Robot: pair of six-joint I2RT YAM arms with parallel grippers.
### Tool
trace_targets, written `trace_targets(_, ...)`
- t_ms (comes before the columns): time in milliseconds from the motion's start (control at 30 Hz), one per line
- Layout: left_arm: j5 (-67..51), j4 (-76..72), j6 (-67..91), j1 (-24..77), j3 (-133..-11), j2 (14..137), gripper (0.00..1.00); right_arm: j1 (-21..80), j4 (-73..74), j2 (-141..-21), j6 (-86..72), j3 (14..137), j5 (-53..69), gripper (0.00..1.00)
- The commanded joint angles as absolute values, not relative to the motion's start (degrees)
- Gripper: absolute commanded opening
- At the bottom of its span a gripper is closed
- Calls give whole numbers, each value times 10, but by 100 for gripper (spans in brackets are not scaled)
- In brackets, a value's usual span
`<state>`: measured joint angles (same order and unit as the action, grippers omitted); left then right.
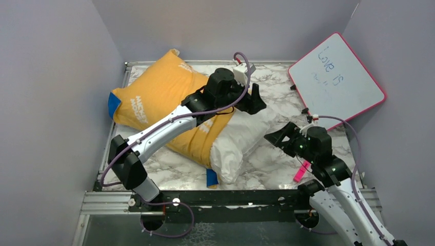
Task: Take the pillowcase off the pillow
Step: Remove the pillow from the pillowcase.
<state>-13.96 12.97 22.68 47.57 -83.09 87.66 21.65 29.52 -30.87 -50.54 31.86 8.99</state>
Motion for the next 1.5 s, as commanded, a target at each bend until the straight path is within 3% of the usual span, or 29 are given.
trace_targets(0, -186, 127, 204, 477, -880, 876, 80, 216, 348, -293, -514, 343, 43, 87)
trace_targets(133, -71, 175, 146, 474, -865, 806, 94, 217, 285, -330, -508, 336, 153, 88)
trace_targets(367, 93, 308, 102, 439, -831, 758, 99, 224, 11, -478, -576, 247, 424, 94)
trace_targets(700, 88, 339, 206, 408, -690, 673, 99, 361, -133, -676, -594, 294, 416, 95)
trace_targets(733, 88, 339, 217, 407, -683, 665, 99, 373, -136, -698, -601, 299, 395, 90)
trace_targets(833, 100, 342, 235, 407, -668, 635, 99, 380, -113, -738, -609, 309, 328, 57)
trace_targets(1000, 138, 370, 258, 407, -645, 581, 99, 380, -21, -711, -572, 363, 204, 12)
trace_targets(1067, 151, 385, 273, 407, -627, 558, 99, 380, 35, -690, -553, 391, 151, 1)
trace_targets(1233, 149, 409, 328, 407, -566, 501, 99, 376, 120, -649, -531, 431, 48, 1)
trace_targets(1467, 46, 375, 424, 407, -474, 447, 98, 368, 128, -670, -527, 456, 72, 1)
